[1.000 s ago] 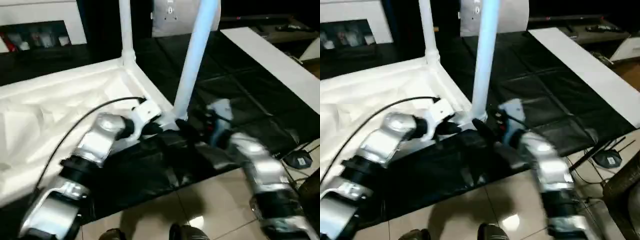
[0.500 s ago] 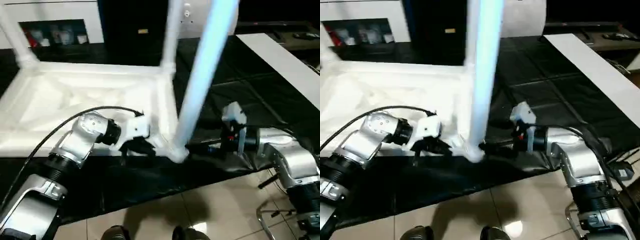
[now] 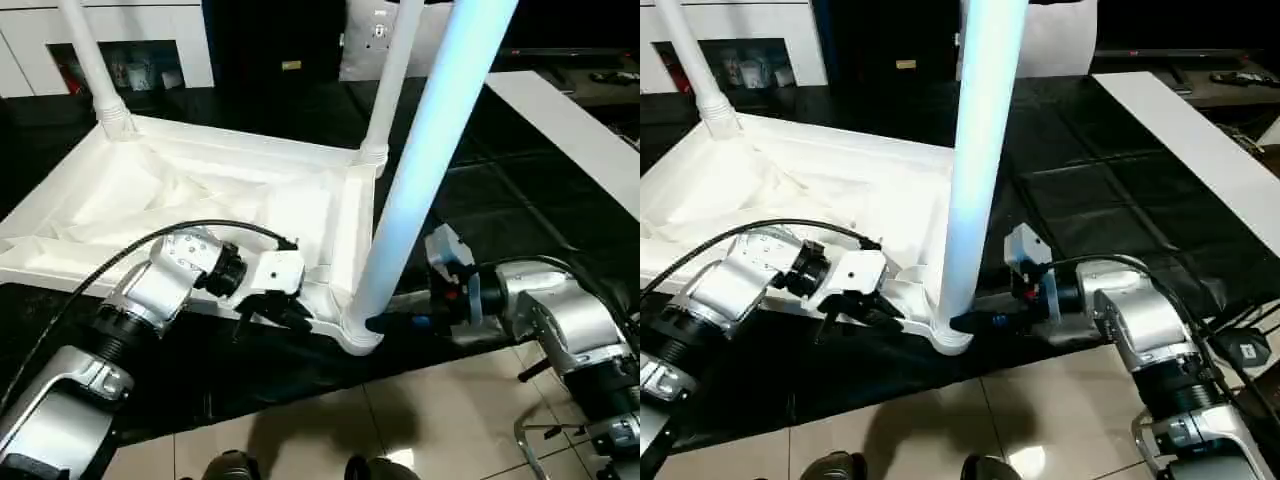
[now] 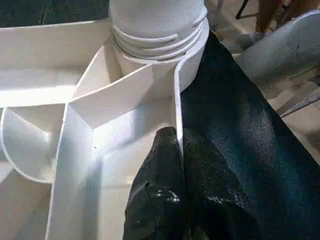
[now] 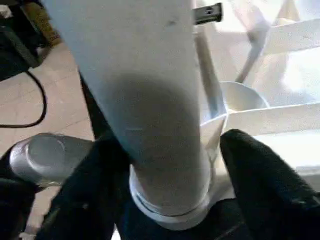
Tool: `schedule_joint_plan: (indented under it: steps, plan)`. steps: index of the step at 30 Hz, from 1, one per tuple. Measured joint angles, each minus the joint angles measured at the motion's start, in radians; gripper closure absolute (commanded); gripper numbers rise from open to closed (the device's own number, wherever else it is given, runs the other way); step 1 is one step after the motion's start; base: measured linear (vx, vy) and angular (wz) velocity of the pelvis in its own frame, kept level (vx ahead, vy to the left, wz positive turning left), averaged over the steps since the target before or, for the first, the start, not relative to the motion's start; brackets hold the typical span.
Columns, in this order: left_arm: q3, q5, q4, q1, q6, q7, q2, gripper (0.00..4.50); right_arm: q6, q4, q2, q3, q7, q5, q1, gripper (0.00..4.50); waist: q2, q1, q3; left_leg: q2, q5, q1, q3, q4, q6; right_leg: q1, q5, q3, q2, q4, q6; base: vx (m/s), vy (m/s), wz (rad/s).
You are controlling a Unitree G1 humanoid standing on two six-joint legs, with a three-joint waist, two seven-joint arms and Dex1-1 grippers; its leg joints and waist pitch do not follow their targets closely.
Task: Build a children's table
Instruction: Rotate leg to tighten
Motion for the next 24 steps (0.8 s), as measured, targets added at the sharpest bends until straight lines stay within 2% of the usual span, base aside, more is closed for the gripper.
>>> schedule_joint_plan:
  steps: [3, 6, 9, 14, 21, 24]
  plan:
    - [-0.001, 0.001, 0.0, -0.001, -0.004, -0.004, -0.001, 4.5, 0.0, 0.0, 0.005, 0.013, 0.008, 0.0, -0.001, 1.72, 0.0, 0.001, 0.0, 0.0, 0.0, 0.0, 0.0, 0.0, 0.0, 0.0, 0.0, 0.0, 0.0, 0.0, 0.0, 0.0, 0.0, 0.0]
    - [-0.003, 0.002, 0.0, -0.004, -0.006, -0.013, -0.002, 4.5, 0.0, 0.0, 0.024, 0.023, 0.016, 0.0, -0.001, 2.14, 0.0, 0.001, 0.0, 0.0, 0.0, 0.0, 0.0, 0.001, 0.0, 0.0, 0.0, 0.0, 0.0, 0.001, 0.0, 0.0, 0.0, 0.0]
    - [-0.007, 0.003, 0.0, -0.007, -0.007, -0.016, -0.002, 4.5, -0.001, 0.0, 0.024, 0.023, 0.017, -0.001, -0.001, 2.32, -0.001, 0.002, -0.001, 0.0, 0.0, 0.0, 0.0, 0.002, 0.0, 0.0, 0.0, 0.0, 0.0, 0.001, 0.0, 0.0, 0.0, 0.0]
    - [-0.007, 0.003, 0.0, -0.007, -0.009, -0.016, -0.001, 4.5, 0.005, -0.004, 0.024, 0.023, 0.016, -0.001, 0.0, 2.43, -0.001, 0.001, -0.001, 0.0, 0.0, 0.0, 0.0, 0.002, 0.0, 0.0, 0.0, 0.0, 0.0, 0.001, 0.0, 0.0, 0.0, 0.0]
    - [0.024, -0.017, -0.044, 0.012, 0.154, 0.011, -0.011, 4.5, 0.09, -0.085, 0.051, -0.009, -0.073, 0.013, 0.047, 2.44, -0.001, -0.003, -0.001, 0.0, 0.0, 0.002, 0.0, 0.002, 0.0, 0.001, 0.0, 0.0, 0.0, 0.002, 0.0, 0.0, 0.0, 0.0]
    - [0.055, -0.005, -0.054, 0.026, 0.225, 0.092, -0.019, 4.5, 0.114, -0.095, 0.103, -0.031, -0.2, -0.006, 0.06, 2.44, -0.001, -0.018, -0.001, 0.0, 0.001, 0.004, 0.0, 0.002, -0.002, 0.001, -0.002, 0.001, 0.0, 0.003, 0.004, 0.0, 0.0, 0.0]
